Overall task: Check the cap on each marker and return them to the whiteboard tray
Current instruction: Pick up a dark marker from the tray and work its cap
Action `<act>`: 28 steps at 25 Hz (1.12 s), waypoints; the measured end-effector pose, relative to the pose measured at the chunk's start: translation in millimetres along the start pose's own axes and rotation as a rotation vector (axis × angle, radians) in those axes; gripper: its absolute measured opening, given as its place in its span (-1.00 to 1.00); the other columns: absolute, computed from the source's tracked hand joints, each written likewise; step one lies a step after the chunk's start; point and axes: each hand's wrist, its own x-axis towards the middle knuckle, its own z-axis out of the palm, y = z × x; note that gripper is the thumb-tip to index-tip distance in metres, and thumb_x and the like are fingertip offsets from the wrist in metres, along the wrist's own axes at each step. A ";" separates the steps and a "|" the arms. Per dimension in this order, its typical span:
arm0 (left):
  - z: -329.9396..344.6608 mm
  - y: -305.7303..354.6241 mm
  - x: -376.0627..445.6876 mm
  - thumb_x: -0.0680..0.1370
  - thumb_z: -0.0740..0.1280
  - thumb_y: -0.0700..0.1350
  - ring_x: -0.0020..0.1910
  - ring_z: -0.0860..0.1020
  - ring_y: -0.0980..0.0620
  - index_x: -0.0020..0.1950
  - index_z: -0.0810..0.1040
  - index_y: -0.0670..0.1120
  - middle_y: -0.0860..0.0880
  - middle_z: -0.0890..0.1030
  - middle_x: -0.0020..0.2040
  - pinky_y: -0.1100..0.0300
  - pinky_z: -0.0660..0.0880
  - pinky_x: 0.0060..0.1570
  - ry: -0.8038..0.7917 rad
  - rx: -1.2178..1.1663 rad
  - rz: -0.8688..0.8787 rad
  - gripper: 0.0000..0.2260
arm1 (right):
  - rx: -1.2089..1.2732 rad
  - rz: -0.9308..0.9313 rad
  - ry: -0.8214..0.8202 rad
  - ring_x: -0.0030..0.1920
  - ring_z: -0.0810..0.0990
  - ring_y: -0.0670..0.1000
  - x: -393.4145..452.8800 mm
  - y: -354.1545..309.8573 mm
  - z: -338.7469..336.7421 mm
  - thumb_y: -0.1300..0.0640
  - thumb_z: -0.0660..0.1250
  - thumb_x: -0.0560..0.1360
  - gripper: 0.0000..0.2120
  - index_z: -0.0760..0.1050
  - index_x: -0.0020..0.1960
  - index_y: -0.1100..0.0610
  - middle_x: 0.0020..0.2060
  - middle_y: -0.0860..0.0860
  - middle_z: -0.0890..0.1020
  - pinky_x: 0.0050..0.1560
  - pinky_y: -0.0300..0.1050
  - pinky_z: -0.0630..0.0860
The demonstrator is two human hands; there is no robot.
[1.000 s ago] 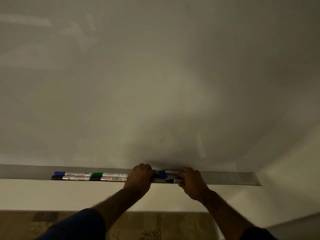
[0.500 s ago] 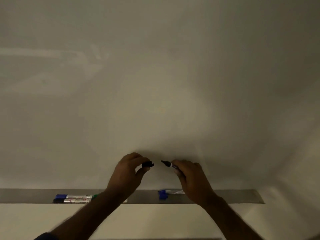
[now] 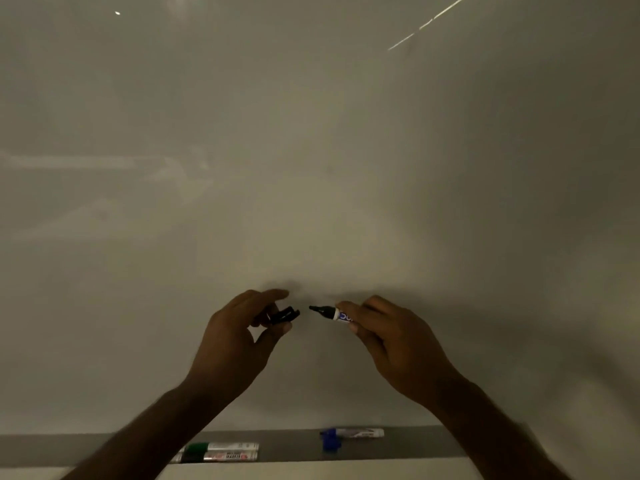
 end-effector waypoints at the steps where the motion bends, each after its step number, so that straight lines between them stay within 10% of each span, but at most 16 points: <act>1: -3.1 3.2 1.7 0.36 0.52 -0.18 -0.17 0.53 0.18 0.07 0.59 0.03 0.15 0.59 -0.18 0.44 0.44 -0.18 0.016 -0.018 -0.015 -0.68 | -0.010 -0.015 -0.004 -0.34 0.43 -0.04 2.4 -2.1 -2.7 0.06 0.16 0.58 -0.69 0.47 0.29 0.04 -0.20 0.01 0.52 -0.38 -0.15 0.37; 15: -13.4 19.1 6.4 0.40 0.48 -0.17 -0.16 0.57 0.18 -0.01 0.66 0.08 0.16 0.64 -0.19 0.45 0.42 -0.20 -0.087 -0.094 -0.048 -0.79 | 0.075 -0.064 -0.047 -0.21 0.53 0.03 13.4 -20.9 -15.8 0.02 0.26 0.54 -0.71 0.53 0.18 0.13 -0.12 0.03 0.60 -0.20 -0.12 0.41; 28: -13.7 28.8 6.7 0.46 0.42 -0.24 -0.31 0.55 0.09 -0.09 0.67 0.04 0.14 0.59 -0.35 0.17 0.50 -0.32 -0.133 -0.048 0.020 -0.83 | 0.022 -0.069 0.002 -0.39 0.44 -0.08 18.6 -30.8 -17.4 -0.04 0.23 0.54 -0.80 0.58 -0.03 0.03 -0.33 -0.06 0.54 -0.42 -0.17 0.34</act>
